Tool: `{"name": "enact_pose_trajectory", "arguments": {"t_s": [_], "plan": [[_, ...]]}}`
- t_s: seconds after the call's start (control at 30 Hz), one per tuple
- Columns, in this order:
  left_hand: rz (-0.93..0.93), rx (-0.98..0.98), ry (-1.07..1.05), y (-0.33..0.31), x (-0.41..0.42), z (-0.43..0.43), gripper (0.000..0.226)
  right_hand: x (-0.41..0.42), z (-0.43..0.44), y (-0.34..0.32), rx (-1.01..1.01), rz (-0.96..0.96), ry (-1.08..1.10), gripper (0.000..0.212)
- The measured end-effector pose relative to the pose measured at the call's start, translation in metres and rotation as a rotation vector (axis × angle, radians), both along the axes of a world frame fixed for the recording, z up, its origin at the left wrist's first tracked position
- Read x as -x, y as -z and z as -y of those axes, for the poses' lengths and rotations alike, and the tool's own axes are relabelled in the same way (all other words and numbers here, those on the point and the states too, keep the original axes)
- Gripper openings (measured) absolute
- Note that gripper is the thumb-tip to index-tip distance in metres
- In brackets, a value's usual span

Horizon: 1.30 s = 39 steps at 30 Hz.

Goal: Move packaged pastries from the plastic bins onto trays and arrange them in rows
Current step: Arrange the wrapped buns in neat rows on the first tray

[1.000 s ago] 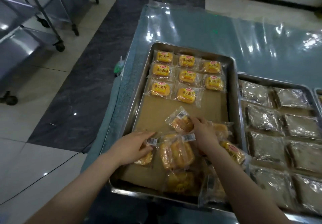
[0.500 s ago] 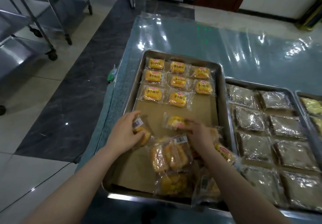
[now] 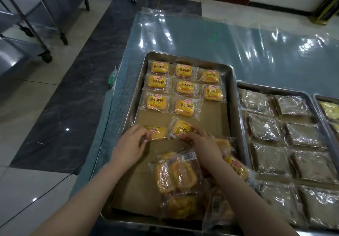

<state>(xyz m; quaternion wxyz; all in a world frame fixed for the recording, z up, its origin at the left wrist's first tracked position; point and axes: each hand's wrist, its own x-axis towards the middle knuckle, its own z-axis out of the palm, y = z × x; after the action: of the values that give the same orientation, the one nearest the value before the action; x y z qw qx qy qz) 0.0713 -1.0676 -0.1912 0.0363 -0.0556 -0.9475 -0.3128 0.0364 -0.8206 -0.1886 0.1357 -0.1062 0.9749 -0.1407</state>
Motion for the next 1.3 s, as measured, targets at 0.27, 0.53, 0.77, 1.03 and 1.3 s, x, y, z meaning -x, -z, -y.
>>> {"name": "enact_pose_trajectory", "arguments": {"t_s": [0.27,0.53,0.77,1.03,1.3], "plan": [[0.080,0.195,0.074,0.010,-0.002,0.002,0.059,-0.003,-0.011,-0.012,-0.170,0.100,-0.087,0.060],[0.158,0.318,0.064,0.012,0.000,0.000,0.054,0.008,-0.009,-0.010,-0.053,-0.014,-0.043,0.032],[0.363,0.252,0.079,0.007,0.008,-0.010,0.061,0.017,-0.009,-0.019,-0.089,0.125,0.019,0.038],[0.115,0.078,-0.002,-0.002,0.014,-0.004,0.043,0.014,-0.007,-0.008,-0.117,-0.028,0.019,0.050],[0.239,0.489,0.216,0.012,0.022,-0.003,0.066,0.029,-0.011,-0.001,-0.097,0.038,-0.033,0.047]]}}
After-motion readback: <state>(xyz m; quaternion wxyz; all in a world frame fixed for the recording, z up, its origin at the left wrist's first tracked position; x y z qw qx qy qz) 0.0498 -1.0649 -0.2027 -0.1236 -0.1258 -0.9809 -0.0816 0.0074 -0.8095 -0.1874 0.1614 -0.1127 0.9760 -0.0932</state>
